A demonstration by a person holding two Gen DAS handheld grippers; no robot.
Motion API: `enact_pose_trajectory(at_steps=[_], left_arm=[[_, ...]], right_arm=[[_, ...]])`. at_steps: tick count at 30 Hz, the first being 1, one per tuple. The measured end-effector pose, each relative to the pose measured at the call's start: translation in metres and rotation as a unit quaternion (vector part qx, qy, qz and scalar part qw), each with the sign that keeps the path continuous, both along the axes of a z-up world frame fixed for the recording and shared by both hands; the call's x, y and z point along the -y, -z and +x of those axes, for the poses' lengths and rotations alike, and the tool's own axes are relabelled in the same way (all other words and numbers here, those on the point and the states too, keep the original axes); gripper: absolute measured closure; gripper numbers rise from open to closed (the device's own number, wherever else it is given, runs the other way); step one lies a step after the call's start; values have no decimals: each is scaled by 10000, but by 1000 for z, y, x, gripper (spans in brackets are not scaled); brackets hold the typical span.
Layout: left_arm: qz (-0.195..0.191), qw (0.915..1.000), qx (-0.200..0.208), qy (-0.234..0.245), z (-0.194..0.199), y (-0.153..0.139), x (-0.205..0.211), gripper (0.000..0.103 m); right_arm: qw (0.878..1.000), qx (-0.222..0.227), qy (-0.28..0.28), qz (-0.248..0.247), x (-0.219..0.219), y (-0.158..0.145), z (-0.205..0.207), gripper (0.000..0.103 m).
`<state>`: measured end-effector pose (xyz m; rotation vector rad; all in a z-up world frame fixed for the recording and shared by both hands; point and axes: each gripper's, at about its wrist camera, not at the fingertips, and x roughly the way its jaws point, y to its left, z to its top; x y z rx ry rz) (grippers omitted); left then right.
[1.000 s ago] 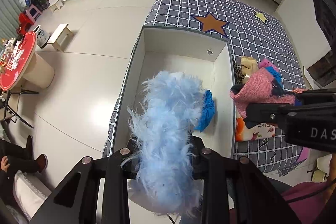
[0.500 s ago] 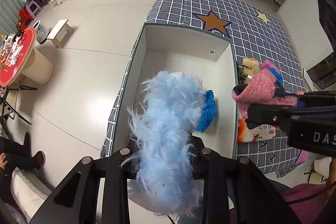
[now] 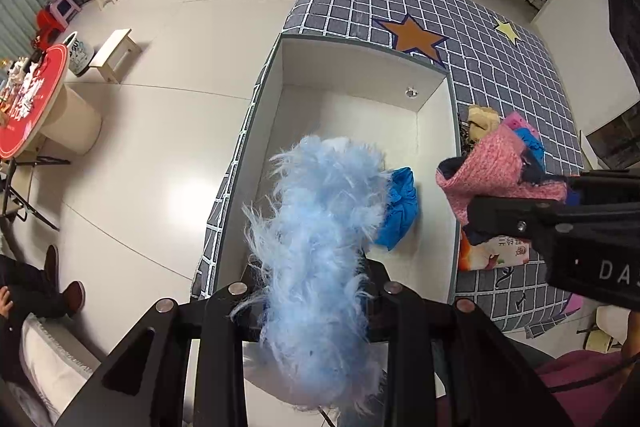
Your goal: Organize soft objects
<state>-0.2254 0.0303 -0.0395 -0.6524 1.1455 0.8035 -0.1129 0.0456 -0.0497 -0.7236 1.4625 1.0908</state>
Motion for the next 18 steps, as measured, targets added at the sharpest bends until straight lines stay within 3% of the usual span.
enact_pose_trajectory(at_steps=[18], left_arm=[[-91,9999,-69,-69,-3,7,-6,71]], right_arm=[[9998,-85,-177,9,-21,4,-6,72]])
